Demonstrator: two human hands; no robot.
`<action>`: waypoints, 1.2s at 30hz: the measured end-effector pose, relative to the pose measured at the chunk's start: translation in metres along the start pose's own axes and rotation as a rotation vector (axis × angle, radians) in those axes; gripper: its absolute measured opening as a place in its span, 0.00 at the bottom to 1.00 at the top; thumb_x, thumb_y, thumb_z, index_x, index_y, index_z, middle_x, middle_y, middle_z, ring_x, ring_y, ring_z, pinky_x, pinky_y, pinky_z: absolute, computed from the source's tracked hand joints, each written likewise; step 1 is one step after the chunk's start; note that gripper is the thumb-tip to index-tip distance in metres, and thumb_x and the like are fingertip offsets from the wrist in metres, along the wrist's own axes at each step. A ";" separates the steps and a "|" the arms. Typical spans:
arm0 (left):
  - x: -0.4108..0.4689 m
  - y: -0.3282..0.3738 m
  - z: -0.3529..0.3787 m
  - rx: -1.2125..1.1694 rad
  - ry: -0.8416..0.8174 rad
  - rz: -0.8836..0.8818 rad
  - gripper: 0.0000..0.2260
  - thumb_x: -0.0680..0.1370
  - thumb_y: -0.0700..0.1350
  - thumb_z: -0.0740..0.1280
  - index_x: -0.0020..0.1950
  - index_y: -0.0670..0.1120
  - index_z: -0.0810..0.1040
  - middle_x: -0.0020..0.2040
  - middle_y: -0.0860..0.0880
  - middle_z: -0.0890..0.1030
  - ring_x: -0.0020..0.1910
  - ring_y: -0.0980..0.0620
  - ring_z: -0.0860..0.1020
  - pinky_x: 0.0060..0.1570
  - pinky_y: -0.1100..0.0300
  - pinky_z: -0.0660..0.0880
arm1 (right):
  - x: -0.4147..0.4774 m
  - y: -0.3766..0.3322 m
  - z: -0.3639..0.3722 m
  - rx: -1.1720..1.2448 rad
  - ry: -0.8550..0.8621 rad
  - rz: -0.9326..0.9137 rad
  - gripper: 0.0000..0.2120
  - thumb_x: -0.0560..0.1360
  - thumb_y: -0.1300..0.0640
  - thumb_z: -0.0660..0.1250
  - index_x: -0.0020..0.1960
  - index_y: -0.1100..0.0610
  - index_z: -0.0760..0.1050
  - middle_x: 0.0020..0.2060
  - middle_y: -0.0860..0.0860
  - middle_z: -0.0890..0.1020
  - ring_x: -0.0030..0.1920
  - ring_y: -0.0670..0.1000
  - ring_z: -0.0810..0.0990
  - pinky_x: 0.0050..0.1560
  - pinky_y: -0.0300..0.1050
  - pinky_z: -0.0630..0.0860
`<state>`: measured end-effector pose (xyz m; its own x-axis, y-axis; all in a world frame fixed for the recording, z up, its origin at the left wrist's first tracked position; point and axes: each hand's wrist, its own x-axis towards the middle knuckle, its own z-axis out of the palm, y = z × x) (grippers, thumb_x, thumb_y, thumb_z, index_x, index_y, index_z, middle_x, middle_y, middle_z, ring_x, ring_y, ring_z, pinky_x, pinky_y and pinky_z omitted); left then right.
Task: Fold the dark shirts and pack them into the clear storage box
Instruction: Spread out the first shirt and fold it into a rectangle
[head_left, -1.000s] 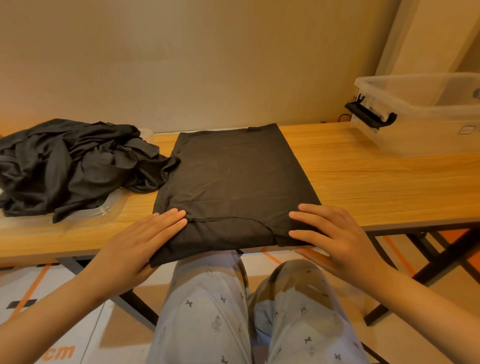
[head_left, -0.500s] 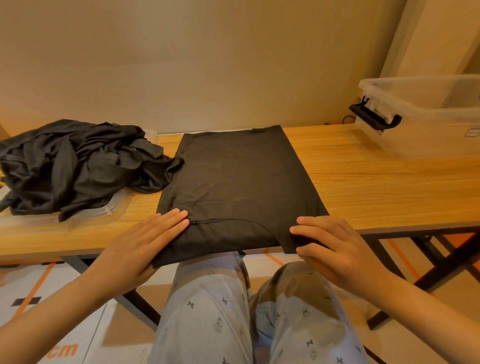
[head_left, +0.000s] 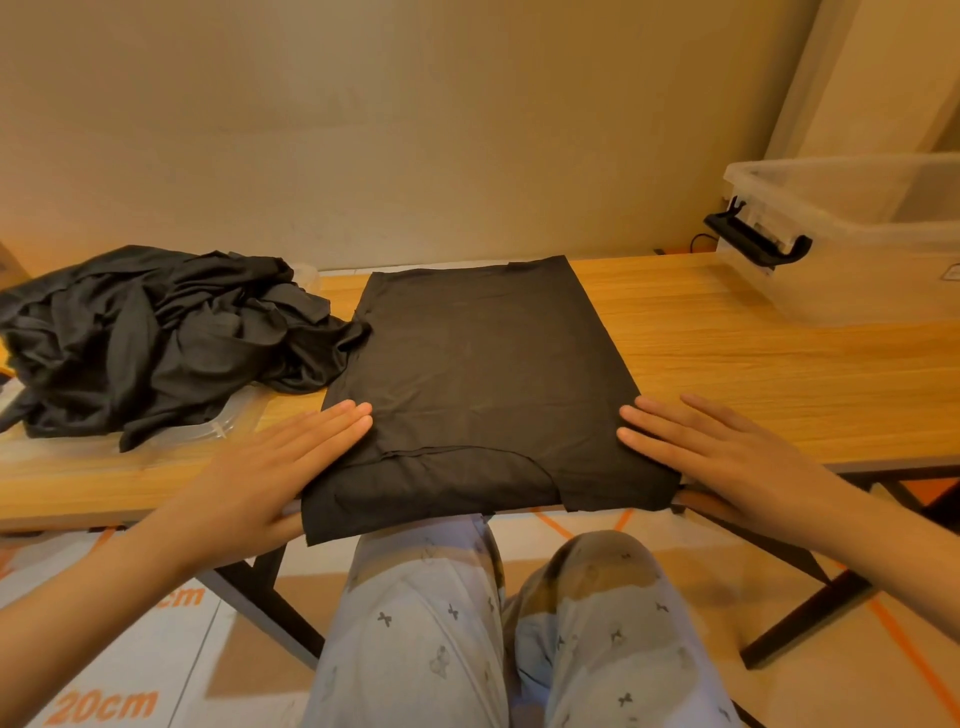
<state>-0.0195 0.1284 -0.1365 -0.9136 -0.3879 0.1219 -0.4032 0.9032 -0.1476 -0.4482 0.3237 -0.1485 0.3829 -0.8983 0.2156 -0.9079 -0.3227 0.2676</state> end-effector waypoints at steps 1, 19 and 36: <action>0.000 0.001 0.001 -0.007 -0.007 -0.004 0.31 0.80 0.60 0.53 0.80 0.48 0.51 0.79 0.52 0.53 0.78 0.54 0.53 0.74 0.61 0.51 | 0.003 -0.002 0.001 0.010 0.018 -0.014 0.43 0.70 0.50 0.70 0.79 0.49 0.51 0.77 0.50 0.58 0.77 0.50 0.52 0.76 0.47 0.46; -0.010 0.031 -0.015 -0.310 0.168 -0.024 0.26 0.82 0.60 0.45 0.70 0.49 0.72 0.72 0.57 0.69 0.73 0.66 0.59 0.71 0.72 0.53 | -0.010 -0.027 -0.006 0.560 0.122 0.096 0.27 0.78 0.57 0.57 0.75 0.43 0.61 0.72 0.39 0.67 0.73 0.43 0.64 0.72 0.43 0.59; -0.012 0.060 -0.051 -0.517 0.164 -0.226 0.16 0.73 0.49 0.56 0.54 0.69 0.72 0.47 0.66 0.78 0.45 0.65 0.75 0.40 0.66 0.72 | -0.042 -0.048 -0.058 0.757 0.092 0.430 0.24 0.72 0.25 0.47 0.67 0.25 0.60 0.60 0.28 0.74 0.59 0.35 0.75 0.59 0.40 0.72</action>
<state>-0.0297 0.1971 -0.0964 -0.7717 -0.5846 0.2505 -0.4710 0.7900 0.3926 -0.4110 0.3945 -0.1163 -0.0365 -0.9705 0.2382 -0.8335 -0.1019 -0.5431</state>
